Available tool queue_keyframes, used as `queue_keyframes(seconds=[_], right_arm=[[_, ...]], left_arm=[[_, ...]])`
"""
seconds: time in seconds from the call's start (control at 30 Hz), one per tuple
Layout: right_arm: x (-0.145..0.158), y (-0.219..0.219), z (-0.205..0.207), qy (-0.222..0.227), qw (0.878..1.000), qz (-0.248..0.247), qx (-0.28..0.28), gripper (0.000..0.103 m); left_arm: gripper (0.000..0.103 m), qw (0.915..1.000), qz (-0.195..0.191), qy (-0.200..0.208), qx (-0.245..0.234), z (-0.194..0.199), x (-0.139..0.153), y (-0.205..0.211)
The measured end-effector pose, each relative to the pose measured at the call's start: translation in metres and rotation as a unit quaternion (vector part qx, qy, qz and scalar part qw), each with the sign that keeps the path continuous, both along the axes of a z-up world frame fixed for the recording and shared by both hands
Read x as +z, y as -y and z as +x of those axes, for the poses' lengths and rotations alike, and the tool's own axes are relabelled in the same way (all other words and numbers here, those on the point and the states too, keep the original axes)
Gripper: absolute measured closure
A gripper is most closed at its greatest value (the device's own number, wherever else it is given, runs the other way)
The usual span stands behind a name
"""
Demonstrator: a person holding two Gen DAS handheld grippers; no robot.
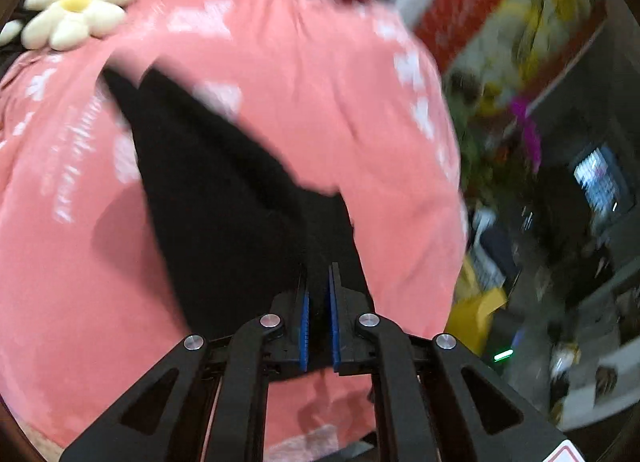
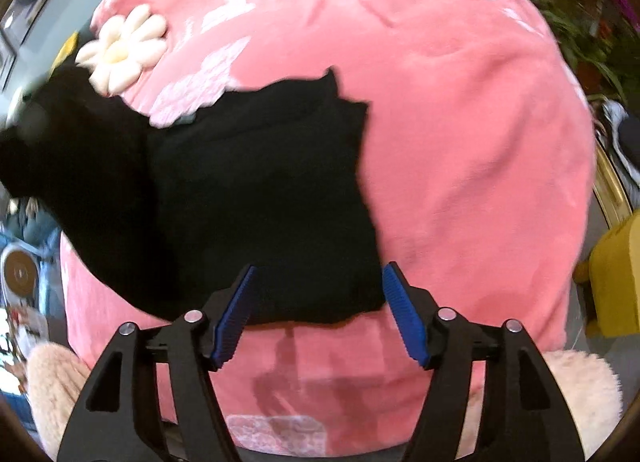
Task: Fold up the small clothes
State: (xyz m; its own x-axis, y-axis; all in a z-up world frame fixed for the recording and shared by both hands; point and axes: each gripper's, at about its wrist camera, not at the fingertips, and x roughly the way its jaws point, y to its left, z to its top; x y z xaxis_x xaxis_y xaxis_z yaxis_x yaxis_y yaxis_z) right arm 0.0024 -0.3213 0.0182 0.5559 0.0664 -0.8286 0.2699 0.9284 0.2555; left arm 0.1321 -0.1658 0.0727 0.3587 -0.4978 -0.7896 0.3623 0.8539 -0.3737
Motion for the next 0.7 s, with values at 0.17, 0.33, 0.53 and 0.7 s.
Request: queue_keyframes(seconds=[0.17,0.33,0.53,0.7], right_arm=[[0.011,0.035,-0.003,0.007,1.000,0.022,-0.010,0.037],[0.019,0.025,0.022,0.015,0.998,0.034,0.047,0.037],[0.013,-0.023,0.084,0.003,0.994,0.021,0.110,0.025],[-0.015,-0.046,0.127,-0.037,0.992,0.038,0.115,0.018]], left_arm=[[0.079,0.9956,0.056,-0.075,0.000,-0.014,-0.075,0.032],[0.065,0.9966,0.047,-0.066,0.016,-0.045,-0.080,-0.001],[0.046,0.9919,0.119,-0.018,0.042,-0.050,-0.059,-0.039],[0.043,0.9896,0.122,-0.025,0.072,-0.047,-0.056,-0.069]])
